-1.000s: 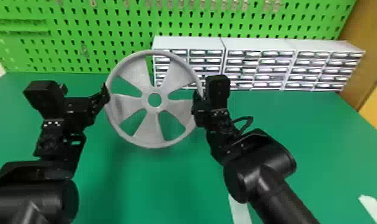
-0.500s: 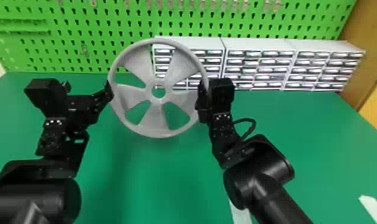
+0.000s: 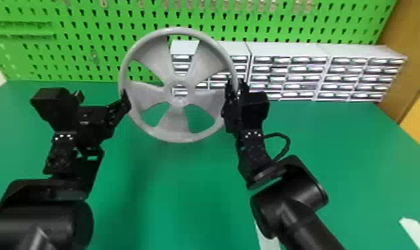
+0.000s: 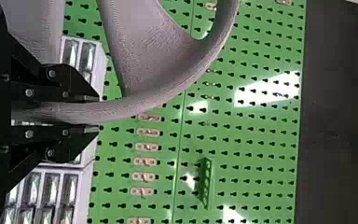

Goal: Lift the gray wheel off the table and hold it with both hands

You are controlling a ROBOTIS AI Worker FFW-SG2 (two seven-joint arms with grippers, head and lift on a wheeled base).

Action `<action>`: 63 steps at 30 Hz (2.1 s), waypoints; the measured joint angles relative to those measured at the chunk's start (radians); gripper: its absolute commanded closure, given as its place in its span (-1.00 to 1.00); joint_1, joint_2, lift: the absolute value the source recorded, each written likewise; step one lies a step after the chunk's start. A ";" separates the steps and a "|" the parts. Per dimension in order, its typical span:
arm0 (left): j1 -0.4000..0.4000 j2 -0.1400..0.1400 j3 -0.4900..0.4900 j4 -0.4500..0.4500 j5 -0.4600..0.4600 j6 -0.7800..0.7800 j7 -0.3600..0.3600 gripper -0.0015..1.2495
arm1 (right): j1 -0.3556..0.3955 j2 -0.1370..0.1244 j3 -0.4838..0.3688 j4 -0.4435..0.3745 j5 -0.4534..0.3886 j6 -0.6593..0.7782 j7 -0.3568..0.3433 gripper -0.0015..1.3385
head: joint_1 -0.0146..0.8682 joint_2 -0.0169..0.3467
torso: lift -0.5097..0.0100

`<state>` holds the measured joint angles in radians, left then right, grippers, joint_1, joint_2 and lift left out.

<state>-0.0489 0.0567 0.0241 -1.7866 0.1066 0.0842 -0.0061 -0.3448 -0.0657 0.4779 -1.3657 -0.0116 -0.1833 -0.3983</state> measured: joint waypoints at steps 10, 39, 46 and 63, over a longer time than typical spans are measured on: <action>0.012 0.000 -0.038 -0.010 0.022 0.002 0.003 -0.72 | 0.004 -0.002 0.006 0.014 0.008 -0.036 -0.011 0.71 | 0.64 -0.82 | 0.59; 0.072 -0.001 -0.104 0.055 0.086 -0.175 0.140 -0.66 | -0.026 -0.006 -0.002 -0.066 0.015 -0.037 -0.039 0.70 | 0.64 -0.82 | 0.59; 0.042 0.000 -0.105 0.084 0.087 -0.185 0.140 -0.66 | -0.028 -0.008 0.012 -0.088 0.016 -0.038 -0.039 0.70 | 0.64 -0.82 | 0.59; 0.004 0.000 -0.119 0.131 0.094 -0.219 0.140 -0.66 | -0.026 -0.012 0.028 -0.098 0.013 -0.038 -0.038 0.70 | 0.64 -0.82 | 0.59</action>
<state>-0.0446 0.0567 -0.0952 -1.6554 0.2010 -0.1352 0.1334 -0.3706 -0.0775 0.5062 -1.4638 0.0016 -0.2209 -0.4363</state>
